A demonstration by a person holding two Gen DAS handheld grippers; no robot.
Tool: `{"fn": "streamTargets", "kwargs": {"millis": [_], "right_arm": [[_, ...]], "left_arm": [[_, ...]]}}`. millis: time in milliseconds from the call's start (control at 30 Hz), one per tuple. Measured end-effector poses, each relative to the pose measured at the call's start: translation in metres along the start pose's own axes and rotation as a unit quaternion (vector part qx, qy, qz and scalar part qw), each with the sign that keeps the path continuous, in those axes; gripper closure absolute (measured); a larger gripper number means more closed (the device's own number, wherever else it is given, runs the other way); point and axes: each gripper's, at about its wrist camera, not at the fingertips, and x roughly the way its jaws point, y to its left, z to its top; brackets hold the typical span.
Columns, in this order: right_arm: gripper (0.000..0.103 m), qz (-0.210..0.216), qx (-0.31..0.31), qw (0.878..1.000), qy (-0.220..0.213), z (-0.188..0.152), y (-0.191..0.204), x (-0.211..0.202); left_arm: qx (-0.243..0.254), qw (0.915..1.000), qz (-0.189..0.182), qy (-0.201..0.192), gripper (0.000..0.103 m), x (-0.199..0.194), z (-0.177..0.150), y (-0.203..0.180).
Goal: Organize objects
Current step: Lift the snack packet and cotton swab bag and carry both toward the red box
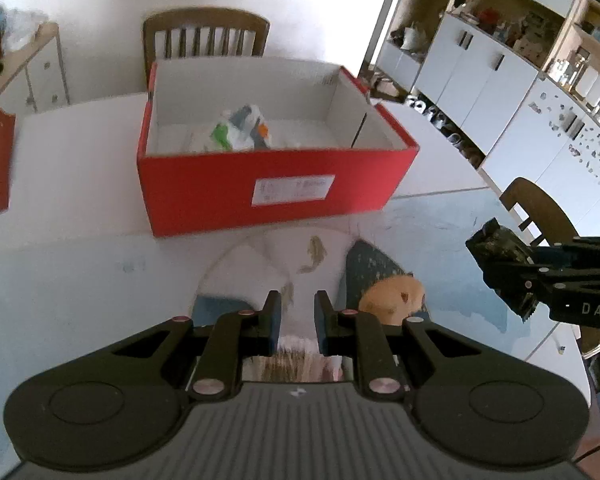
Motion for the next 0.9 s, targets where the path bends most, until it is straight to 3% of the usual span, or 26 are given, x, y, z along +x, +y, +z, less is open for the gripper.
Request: {"fn": "streamTargets", "kwargs": {"millis": [167, 267, 333, 367, 400, 500, 733, 900], "right_arm": [[0.068, 0.001, 0.012, 1.0, -0.006, 0.006, 0.0, 0.001], [0.068, 0.0, 0.015, 1.0, 0.0, 0.002, 0.0, 0.003], [0.068, -0.001, 0.019, 1.0, 0.003, 0.0, -0.001, 0.004], [0.068, 0.0, 0.021, 1.0, 0.005, -0.002, -0.002, 0.005], [0.068, -0.001, 0.022, 1.0, 0.006, -0.003, -0.002, 0.004], [0.068, -0.002, 0.024, 1.0, 0.008, -0.007, -0.003, 0.004], [0.068, -0.007, 0.032, 0.999, 0.015, -0.015, -0.008, 0.006], [0.068, -0.009, 0.035, 0.999, 0.02, -0.019, -0.01, 0.008]], "left_arm": [[0.0, 0.9995, -0.025, 0.017, 0.086, 0.001, 0.005, 0.006], [0.013, 0.9991, -0.017, 0.036, 0.083, 0.007, -0.002, 0.006], [0.01, 0.9986, -0.021, 0.048, 0.064, 0.012, -0.008, 0.008], [0.011, 0.9984, -0.023, 0.05, 0.036, 0.015, -0.011, 0.008], [0.014, 0.9984, -0.024, 0.05, 0.024, 0.017, -0.014, 0.008], [0.024, 0.9981, -0.018, 0.053, 0.024, 0.027, -0.02, 0.007], [-0.008, 0.9976, -0.021, 0.066, 0.024, 0.053, -0.024, 0.003], [0.002, 0.9969, 0.007, 0.078, 0.024, 0.071, -0.028, -0.008]]}}
